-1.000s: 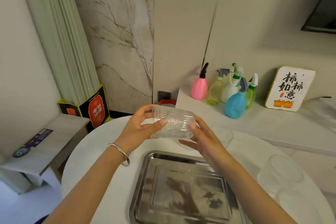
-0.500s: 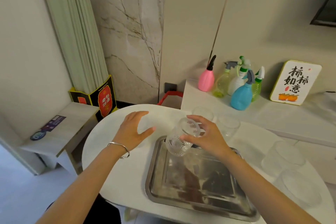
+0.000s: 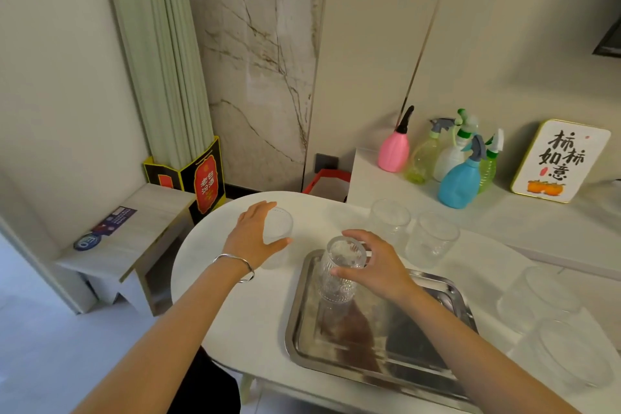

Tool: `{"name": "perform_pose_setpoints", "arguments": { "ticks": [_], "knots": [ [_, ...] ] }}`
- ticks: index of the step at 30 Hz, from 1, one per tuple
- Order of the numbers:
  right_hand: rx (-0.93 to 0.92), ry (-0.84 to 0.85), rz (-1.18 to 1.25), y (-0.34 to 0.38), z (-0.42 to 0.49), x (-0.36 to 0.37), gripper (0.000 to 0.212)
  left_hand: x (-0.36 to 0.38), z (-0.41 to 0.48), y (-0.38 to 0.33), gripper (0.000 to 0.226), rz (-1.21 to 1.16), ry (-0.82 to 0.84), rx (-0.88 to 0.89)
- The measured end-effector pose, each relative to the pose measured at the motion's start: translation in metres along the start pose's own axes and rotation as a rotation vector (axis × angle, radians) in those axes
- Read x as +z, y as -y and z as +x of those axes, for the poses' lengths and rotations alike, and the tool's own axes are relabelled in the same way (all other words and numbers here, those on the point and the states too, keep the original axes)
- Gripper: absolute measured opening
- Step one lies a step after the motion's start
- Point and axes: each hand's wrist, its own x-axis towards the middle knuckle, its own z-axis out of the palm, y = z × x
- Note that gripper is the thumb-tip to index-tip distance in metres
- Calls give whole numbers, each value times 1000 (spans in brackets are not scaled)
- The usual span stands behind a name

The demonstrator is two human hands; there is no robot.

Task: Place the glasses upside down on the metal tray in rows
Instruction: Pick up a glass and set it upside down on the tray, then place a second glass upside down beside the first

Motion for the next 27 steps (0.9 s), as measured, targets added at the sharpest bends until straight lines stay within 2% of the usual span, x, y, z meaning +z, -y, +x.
{"name": "perform_pose_setpoints", "arguments": {
  "ticks": [10,13,16,18,21,24,27],
  "knots": [
    [12,65,83,0,-2,2,67,-8,9,-8,89,-43,35,-59],
    [27,104,120,6,-4,-3,71,-21,12,-22,93,-141,-41,-25],
    [50,30,313,23,-3,-20,69,-43,15,-47,91,-287,-168,58],
    [67,-7,463,39,1,-38,71,-57,13,-73,85,-439,-181,111],
    [89,44,694,53,6,-62,74,-61,11,-112,74,-638,-96,154],
    [83,87,949,57,4,-81,56,-45,11,-142,77,-731,-26,141],
    [94,0,992,49,-6,-99,51,-23,8,-160,76,-793,36,168]
  ]
}}
